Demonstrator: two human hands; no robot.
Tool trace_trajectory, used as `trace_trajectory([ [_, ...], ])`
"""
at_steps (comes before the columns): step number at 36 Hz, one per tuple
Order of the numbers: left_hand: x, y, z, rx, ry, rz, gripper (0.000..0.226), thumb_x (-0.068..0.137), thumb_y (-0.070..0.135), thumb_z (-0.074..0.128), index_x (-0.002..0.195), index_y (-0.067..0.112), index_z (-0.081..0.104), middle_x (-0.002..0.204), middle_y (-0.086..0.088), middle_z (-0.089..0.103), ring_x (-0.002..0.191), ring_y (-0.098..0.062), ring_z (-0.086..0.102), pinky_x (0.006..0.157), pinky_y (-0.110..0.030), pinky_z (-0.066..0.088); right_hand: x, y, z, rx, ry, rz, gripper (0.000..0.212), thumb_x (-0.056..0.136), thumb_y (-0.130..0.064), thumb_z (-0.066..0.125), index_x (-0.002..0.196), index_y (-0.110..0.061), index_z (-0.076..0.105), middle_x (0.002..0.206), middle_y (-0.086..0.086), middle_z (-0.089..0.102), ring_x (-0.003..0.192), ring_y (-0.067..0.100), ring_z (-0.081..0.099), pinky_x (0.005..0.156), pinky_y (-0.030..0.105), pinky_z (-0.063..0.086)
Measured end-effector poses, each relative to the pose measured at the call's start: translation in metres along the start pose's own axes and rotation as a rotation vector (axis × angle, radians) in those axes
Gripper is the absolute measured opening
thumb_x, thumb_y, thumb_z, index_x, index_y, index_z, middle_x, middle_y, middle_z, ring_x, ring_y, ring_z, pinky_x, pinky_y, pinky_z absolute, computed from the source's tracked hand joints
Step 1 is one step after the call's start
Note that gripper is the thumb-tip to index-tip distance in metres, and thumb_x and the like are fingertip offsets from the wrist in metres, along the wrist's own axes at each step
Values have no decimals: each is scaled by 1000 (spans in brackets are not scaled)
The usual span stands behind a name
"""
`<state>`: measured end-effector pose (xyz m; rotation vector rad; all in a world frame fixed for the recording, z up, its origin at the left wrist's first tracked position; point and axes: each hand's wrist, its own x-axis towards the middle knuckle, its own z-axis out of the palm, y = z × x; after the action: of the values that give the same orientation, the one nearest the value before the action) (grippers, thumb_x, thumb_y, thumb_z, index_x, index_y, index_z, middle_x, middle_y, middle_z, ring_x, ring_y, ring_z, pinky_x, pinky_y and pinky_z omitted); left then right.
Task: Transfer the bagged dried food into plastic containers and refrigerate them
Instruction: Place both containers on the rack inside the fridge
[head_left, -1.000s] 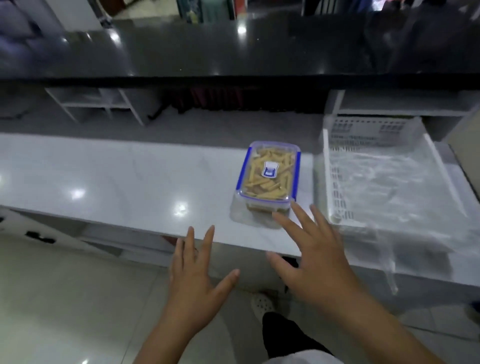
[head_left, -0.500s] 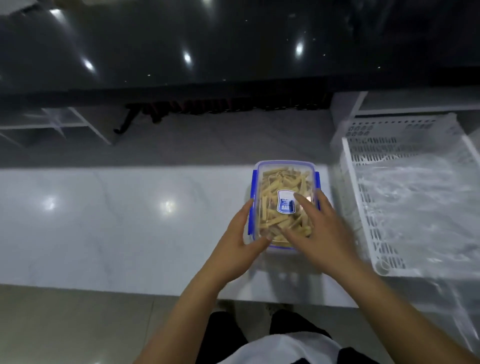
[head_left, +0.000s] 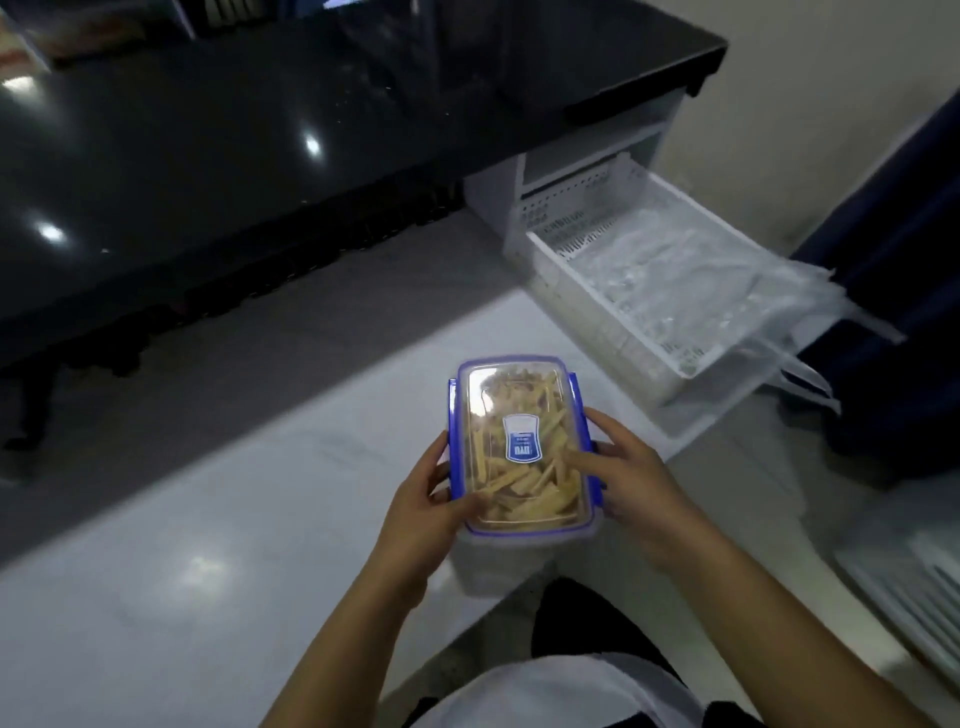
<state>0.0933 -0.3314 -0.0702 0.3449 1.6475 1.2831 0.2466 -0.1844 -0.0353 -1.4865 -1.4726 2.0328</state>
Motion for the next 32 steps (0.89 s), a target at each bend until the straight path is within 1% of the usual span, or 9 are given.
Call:
trace_trajectory([
  [3, -11, -6, -3, -9, 5, -7, 70, 86, 12, 75, 145, 37, 46, 117, 15, 67, 96, -1, 70, 65, -22, 58, -17, 10, -7, 87, -16, 14, 43, 90, -8, 66, 125, -32, 59, 101, -2, 77, 89, 19, 75, 60, 28, 56],
  [6, -23, -10, 4, -22, -74, -10, 71, 85, 12, 75, 144, 39, 46, 123, 10, 67, 101, -9, 70, 71, -28, 61, -44, 16, -20, 78, -7, -9, 47, 89, -3, 64, 124, -34, 61, 106, -8, 75, 93, 16, 74, 68, 31, 57],
  [12, -37, -4, 58, 53, -352, -49, 71, 78, 22, 80, 137, 46, 49, 119, 14, 70, 109, -18, 70, 86, -49, 60, -111, 63, -77, 224, 260, -56, 60, 80, -5, 73, 126, -42, 62, 119, -12, 70, 102, 12, 71, 70, 32, 56],
  [16, -32, 4, 102, 81, -535, -97, 68, 77, 21, 79, 135, 42, 52, 120, 10, 71, 111, -21, 69, 89, -51, 58, -138, 82, -110, 361, 383, -50, 59, 84, -2, 70, 127, -42, 61, 124, -7, 68, 106, 17, 70, 69, 33, 57],
  [21, -23, 9, 173, 176, -670, -100, 70, 80, 12, 78, 135, 46, 51, 125, 8, 69, 114, -23, 68, 91, -54, 57, -154, 93, -162, 460, 528, -50, 60, 85, -6, 71, 131, -42, 58, 126, -5, 66, 106, 22, 69, 71, 38, 58],
  [24, -17, 16, 221, 207, -695, -104, 70, 80, 6, 77, 134, 44, 54, 125, 5, 70, 111, -23, 69, 87, -53, 59, -163, 94, -198, 487, 585, -95, 62, 84, -6, 71, 132, -42, 57, 124, -8, 66, 102, 18, 71, 68, 32, 58],
  [27, -15, 24, 268, 243, -750, -100, 71, 80, 4, 75, 135, 44, 54, 127, 5, 69, 112, -25, 69, 92, -58, 55, -173, 94, -236, 528, 601, -158, 64, 81, -7, 73, 133, -41, 56, 122, -8, 67, 99, 17, 72, 67, 29, 58],
  [31, -2, 35, 331, 272, -803, -55, 70, 81, 3, 73, 136, 42, 54, 127, 5, 69, 109, -24, 70, 73, -35, 58, -170, 92, -290, 506, 613, -229, 68, 75, -18, 76, 135, -44, 55, 129, -9, 65, 110, 16, 68, 83, 35, 56],
  [32, 3, 36, 349, 287, -809, -47, 70, 81, 2, 72, 137, 40, 53, 127, 4, 69, 109, -24, 70, 73, -35, 58, -168, 93, -304, 509, 619, -238, 68, 76, -18, 75, 135, -45, 54, 129, -10, 65, 111, 15, 67, 86, 36, 55],
])
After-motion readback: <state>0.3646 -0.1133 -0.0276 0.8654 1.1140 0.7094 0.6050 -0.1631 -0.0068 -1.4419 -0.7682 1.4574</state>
